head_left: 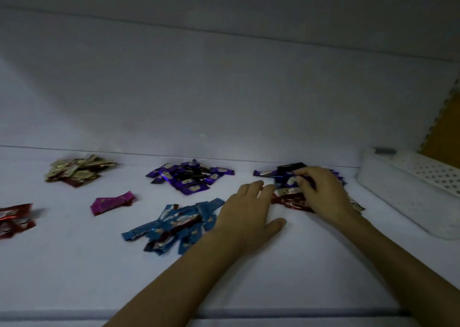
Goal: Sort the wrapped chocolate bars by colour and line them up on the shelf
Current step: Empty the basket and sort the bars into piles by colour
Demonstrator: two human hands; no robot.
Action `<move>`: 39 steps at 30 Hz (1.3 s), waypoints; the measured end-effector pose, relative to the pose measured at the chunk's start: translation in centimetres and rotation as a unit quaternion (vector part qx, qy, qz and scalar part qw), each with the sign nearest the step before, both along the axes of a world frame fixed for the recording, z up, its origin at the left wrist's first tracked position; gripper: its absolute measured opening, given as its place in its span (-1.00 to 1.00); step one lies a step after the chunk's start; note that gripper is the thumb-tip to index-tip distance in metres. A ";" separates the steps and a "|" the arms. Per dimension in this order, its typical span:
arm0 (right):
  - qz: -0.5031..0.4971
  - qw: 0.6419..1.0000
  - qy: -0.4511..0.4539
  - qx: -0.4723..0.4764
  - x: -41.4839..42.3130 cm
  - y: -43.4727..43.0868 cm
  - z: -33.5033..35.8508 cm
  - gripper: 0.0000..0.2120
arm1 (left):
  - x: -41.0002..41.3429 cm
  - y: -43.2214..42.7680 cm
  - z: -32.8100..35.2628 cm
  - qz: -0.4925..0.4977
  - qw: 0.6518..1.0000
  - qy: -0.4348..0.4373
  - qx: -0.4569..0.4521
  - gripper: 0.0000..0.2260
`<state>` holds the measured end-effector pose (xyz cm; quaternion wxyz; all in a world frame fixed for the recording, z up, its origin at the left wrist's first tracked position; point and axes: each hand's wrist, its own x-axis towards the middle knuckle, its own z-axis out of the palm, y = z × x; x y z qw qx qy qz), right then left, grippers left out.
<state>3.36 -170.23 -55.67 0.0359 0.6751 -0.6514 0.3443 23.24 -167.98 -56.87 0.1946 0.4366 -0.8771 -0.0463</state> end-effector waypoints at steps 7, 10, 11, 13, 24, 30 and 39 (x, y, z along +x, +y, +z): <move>-0.160 0.950 -0.265 0.046 -4.3 -0.9 -1.7 -0.66 | -8.6 -6.2 -0.6 0.050 0.989 0.068 0.120 -0.26; -0.090 0.879 -0.467 0.013 -3.9 -1.2 -1.6 -0.78 | -11.3 -6.9 -1.0 -0.002 0.974 0.147 0.171 -0.07; -0.065 0.837 -0.544 0.014 -4.1 -1.1 -1.4 -0.80 | -12.0 -7.0 -1.3 -0.015 0.974 0.160 0.161 -0.03; -0.034 0.758 -0.650 0.031 -4.7 -0.9 -0.8 -0.82 | -12.6 -7.1 -2.0 -0.025 0.980 0.143 0.134 0.03; -0.051 0.758 -0.650 0.019 -4.7 -0.4 -0.9 -0.85 | -12.4 -6.4 -3.0 -0.071 0.997 0.007 0.018 -0.07; -0.006 0.816 -0.577 0.034 -3.8 0.1 -1.6 -0.86 | -12.2 -6.7 -3.0 -0.066 0.997 0.036 0.009 -0.15; -0.150 0.925 -0.350 -0.020 -4.4 -1.3 -3.0 -0.74 | -12.3 -7.4 -3.8 -0.036 0.995 0.094 0.012 -0.36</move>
